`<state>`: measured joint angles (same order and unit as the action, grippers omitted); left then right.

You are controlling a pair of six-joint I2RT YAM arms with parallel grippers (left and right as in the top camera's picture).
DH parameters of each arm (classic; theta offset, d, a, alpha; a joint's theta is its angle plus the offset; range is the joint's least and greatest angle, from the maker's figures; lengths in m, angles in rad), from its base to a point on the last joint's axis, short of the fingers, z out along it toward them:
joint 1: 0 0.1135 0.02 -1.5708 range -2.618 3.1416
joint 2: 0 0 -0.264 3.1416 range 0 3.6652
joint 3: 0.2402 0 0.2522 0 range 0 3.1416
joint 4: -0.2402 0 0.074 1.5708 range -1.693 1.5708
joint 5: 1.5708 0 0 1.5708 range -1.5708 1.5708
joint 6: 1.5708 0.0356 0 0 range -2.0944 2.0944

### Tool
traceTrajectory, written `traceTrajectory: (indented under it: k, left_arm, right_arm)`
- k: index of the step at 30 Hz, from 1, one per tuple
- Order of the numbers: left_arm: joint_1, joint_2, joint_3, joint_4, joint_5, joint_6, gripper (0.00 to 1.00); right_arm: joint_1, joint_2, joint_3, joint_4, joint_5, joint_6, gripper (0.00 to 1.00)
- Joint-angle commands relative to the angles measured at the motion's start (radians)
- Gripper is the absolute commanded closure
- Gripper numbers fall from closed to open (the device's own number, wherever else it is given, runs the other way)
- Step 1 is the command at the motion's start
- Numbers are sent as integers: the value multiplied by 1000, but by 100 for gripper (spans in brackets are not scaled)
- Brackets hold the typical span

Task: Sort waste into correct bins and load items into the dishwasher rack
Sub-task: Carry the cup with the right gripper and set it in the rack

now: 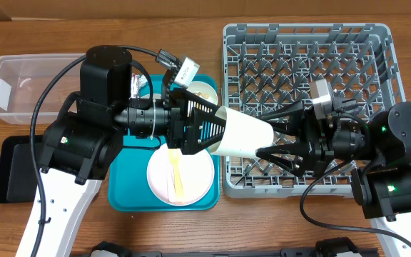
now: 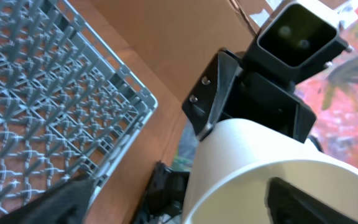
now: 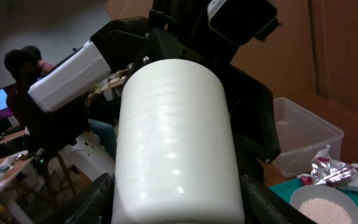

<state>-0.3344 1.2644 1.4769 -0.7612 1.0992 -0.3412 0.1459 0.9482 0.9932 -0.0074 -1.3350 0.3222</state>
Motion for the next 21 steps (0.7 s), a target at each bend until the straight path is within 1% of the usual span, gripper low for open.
traceTrajectory:
  k: [1, 3, 7, 9, 15, 21]
  left_arm:
    - [-1, -7, 10, -3, -85, 4, 0]
    - [9, -12, 11, -29, -171, 5, 0]
    - [46, -24, 12, -130, -399, 40, 0]
    - [67, -26, 12, -175, -458, 61, 0]
    - [128, -33, 12, -246, -503, 84, 0]
    - [179, -60, 12, -256, -576, 84, 1]
  right_arm:
    - [4, 0, 23, -7, 23, 24, 51]
    - [4, 0, 23, -27, 49, 23, 52]
    - [5, 0, 23, -72, 90, 23, 51]
    - [5, 0, 23, -101, 125, 23, 51]
    - [5, 0, 23, -225, 288, 24, 52]
    - [5, 0, 23, -442, 597, 30, 52]
